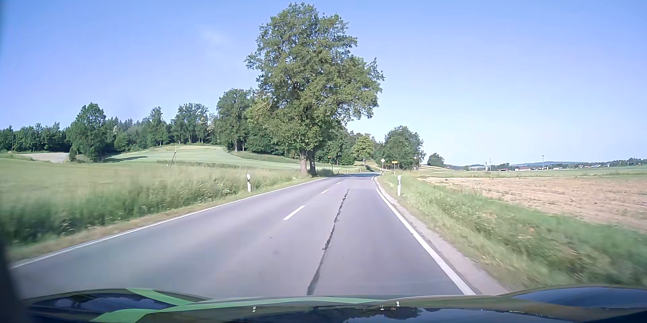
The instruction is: Follow the waypoints while adhering to traffic rules and regulations
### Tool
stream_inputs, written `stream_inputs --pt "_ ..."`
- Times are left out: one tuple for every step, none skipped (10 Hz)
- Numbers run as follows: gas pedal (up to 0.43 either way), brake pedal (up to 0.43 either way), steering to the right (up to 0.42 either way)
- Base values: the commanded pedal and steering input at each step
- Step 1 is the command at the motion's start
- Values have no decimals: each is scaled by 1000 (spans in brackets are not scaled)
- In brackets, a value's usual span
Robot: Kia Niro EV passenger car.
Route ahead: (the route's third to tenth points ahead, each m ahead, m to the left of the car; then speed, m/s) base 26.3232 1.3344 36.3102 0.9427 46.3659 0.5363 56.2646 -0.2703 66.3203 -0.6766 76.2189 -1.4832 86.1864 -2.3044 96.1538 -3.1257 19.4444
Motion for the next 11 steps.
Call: stream_inputs --pt "331 0 3" --pt "331 0 4" --pt "331 0 3" --pt "331 0 4" --pt "331 0 3" --pt "331 0 4" --pt "299 0 5" --pt "280 0 5" --pt "280 0 5" --pt "287 0 5" --pt "311 0 5"
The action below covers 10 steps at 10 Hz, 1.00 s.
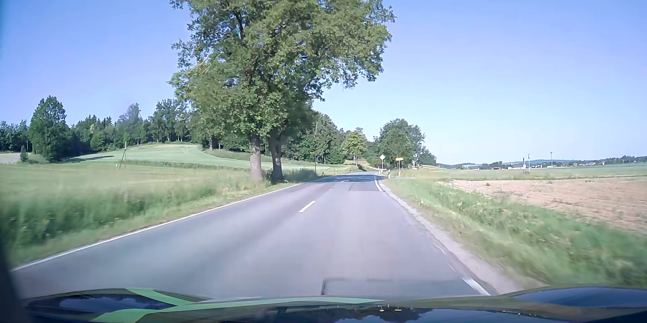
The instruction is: Follow the waypoints while adhering to traffic rules and regulations
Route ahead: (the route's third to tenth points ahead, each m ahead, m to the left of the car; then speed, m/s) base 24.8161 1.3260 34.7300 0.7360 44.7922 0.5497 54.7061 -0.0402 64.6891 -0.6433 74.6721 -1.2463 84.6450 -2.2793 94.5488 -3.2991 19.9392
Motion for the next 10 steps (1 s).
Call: stream_inputs --pt "311 0 6" --pt "299 0 6" --pt "287 0 6" --pt "287 0 6" --pt "287 0 6" --pt "299 0 6" --pt "311 0 6" --pt "311 0 6" --pt "331 0 6" --pt "350 0 6"
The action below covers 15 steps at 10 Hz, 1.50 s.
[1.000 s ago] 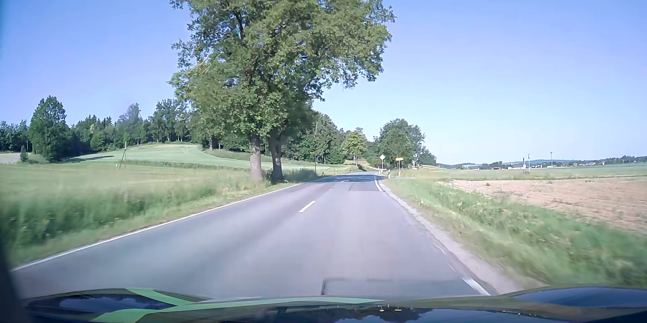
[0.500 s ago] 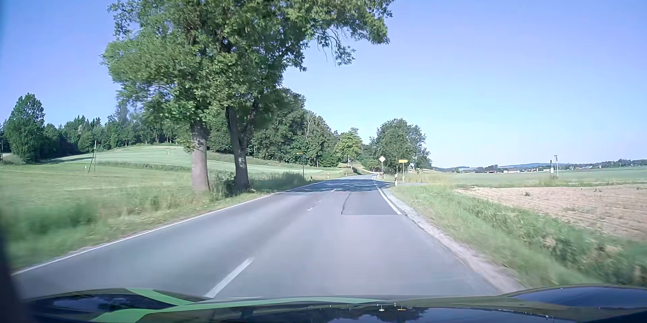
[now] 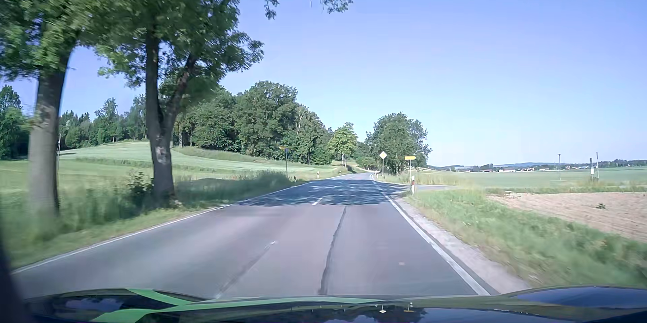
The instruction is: Follow the waypoints while adhering to traffic rules and regulations
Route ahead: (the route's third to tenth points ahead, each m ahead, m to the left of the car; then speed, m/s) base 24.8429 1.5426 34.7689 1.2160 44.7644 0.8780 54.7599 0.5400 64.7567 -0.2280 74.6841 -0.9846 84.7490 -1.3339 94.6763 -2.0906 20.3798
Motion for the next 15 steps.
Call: stream_inputs --pt "350 0 6" --pt "350 0 6" --pt "350 0 6" --pt "287 0 6" --pt "268 0 4" --pt "268 0 4" --pt "287 0 4" --pt "311 0 4" --pt "331 0 4" --pt "339 0 4" --pt "358 0 4" --pt "378 0 4" --pt "378 0 4" --pt "339 0 4" --pt "319 0 3"
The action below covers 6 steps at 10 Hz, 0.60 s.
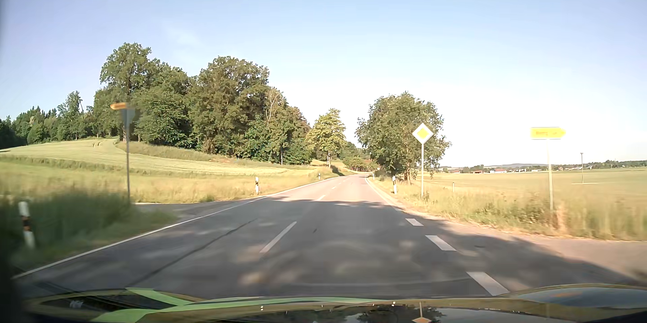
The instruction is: Follow the waypoints while adhering to traffic rules and regulations
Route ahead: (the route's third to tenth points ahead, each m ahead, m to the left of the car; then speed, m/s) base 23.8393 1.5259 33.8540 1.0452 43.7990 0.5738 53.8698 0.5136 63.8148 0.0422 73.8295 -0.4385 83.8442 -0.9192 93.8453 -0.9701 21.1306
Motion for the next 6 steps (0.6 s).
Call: stream_inputs --pt "287 0 2" --pt "280 0 1" --pt "280 0 1" --pt "280 0 1" --pt "280 0 1" --pt "280 0 1"
